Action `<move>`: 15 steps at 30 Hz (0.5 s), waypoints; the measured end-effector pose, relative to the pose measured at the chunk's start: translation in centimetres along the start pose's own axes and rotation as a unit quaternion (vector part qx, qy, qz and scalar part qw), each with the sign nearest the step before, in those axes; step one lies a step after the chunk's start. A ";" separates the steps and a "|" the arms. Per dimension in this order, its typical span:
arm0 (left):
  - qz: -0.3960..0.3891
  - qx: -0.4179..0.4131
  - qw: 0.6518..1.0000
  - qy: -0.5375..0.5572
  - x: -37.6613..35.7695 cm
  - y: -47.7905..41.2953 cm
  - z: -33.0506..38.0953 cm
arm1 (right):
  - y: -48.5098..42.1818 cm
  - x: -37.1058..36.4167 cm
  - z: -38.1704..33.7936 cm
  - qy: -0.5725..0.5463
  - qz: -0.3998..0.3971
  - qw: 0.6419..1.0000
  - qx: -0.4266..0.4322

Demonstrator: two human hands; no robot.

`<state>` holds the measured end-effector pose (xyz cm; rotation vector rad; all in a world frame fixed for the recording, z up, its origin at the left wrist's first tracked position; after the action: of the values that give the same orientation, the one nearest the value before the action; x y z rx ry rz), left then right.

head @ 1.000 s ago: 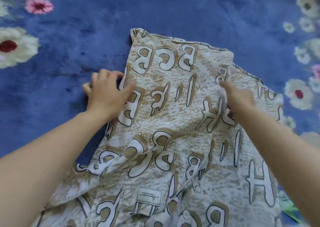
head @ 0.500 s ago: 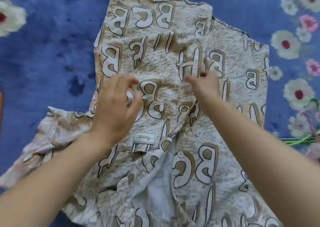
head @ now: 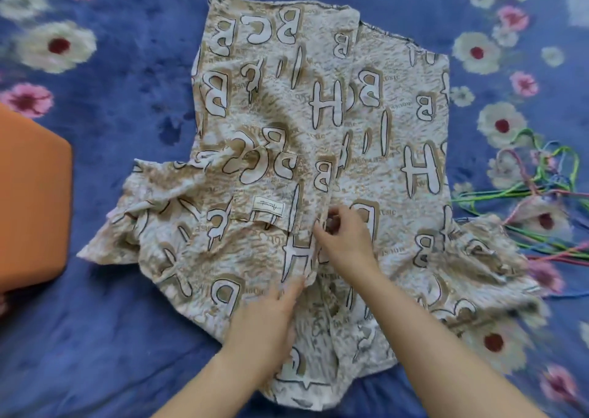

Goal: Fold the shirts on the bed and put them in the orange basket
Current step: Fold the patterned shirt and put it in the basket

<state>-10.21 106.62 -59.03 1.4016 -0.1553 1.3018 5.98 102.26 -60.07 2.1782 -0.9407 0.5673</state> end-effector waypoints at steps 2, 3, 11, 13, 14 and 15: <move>-0.019 0.032 0.999 0.008 -1.3 0.3 -0.7 | 2.2 0.7 1.3 0.068 0.010 0.998 0.007; -0.015 0.042 0.999 0.029 -1.8 0.6 -1.1 | 3.6 1.1 2.0 0.072 -0.002 0.997 -0.006; -0.014 0.047 0.997 0.052 -0.9 3.1 -0.4 | 11.4 -1.7 4.8 0.081 -0.190 0.977 0.048; -0.080 0.030 0.995 0.050 -2.1 3.0 0.1 | 12.2 -2.3 4.7 0.027 -0.218 0.975 0.042; -0.127 0.027 0.989 0.063 -2.7 2.8 0.3 | 12.5 -2.6 4.9 0.011 -0.246 0.969 0.034; -0.183 0.032 0.980 0.073 -3.3 2.6 0.4 | 12.8 -2.7 5.2 -0.011 -0.264 0.964 0.020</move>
<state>-13.08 103.58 -59.78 1.3078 0.2364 1.1014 -4.82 93.24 -59.89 2.3447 -0.3259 0.3025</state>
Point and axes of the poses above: each hand's wrist, its own y-axis away from the middle knuckle, its own x-axis out of the back of the hand, z = x × y, the point moved 6 cm from there along -y, towards the middle knuckle, and after that the axes turned 9 degrees about x, right-handed, at the moved point
